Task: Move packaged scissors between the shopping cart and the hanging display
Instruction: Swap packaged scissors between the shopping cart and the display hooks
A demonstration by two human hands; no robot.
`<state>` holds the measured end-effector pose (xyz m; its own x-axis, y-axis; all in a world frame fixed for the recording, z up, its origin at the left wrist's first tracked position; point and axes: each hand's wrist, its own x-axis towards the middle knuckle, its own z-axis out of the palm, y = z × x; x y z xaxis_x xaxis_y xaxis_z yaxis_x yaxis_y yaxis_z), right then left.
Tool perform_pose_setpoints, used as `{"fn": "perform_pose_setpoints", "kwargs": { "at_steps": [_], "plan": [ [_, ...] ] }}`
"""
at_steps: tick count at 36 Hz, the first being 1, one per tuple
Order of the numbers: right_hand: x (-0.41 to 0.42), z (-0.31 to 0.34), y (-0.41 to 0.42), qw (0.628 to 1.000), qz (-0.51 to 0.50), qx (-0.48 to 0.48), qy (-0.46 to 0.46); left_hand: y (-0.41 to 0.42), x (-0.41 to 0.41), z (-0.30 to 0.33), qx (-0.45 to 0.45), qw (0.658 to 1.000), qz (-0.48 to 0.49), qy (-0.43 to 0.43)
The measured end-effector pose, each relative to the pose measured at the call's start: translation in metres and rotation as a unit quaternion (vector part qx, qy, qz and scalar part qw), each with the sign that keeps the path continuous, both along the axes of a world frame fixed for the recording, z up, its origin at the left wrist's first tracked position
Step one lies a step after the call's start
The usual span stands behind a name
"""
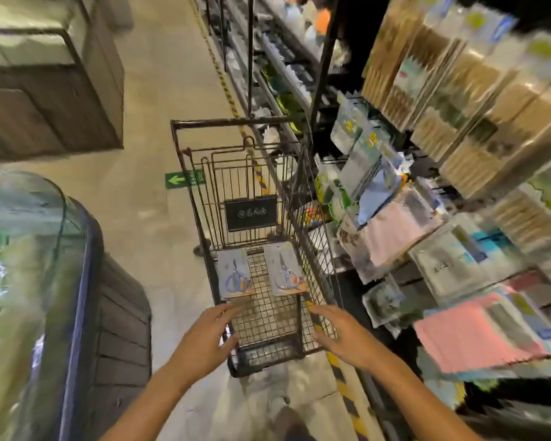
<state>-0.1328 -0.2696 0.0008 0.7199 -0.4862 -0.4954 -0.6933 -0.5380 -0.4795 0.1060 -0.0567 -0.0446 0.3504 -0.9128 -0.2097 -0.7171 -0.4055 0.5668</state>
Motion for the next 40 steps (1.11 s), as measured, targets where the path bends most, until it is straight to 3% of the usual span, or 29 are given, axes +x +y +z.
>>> {"fn": "perform_pose_setpoints", "kwargs": {
  "at_steps": [14,19,28,36,40],
  "plan": [
    [0.079,-0.083,-0.137,0.995,0.023,0.070,0.064,-0.129,0.036,-0.059,0.088,0.994,0.054,0.038],
    [0.097,-0.106,-0.162,0.992,-0.010,0.092,0.091,-0.152,0.043,-0.095,0.168,0.979,0.083,0.081],
    [0.124,-0.204,-0.186,0.988,-0.053,0.111,0.098,-0.189,0.065,-0.179,0.231,0.955,0.115,0.148],
    [0.151,-0.321,-0.206,0.976,-0.151,0.144,0.067,-0.221,0.090,-0.256,0.246,0.955,0.078,0.147],
    [0.160,-0.379,-0.209,0.967,-0.232,0.100,0.017,-0.228,0.095,-0.283,0.237,0.959,0.073,0.139]
  ]
}}
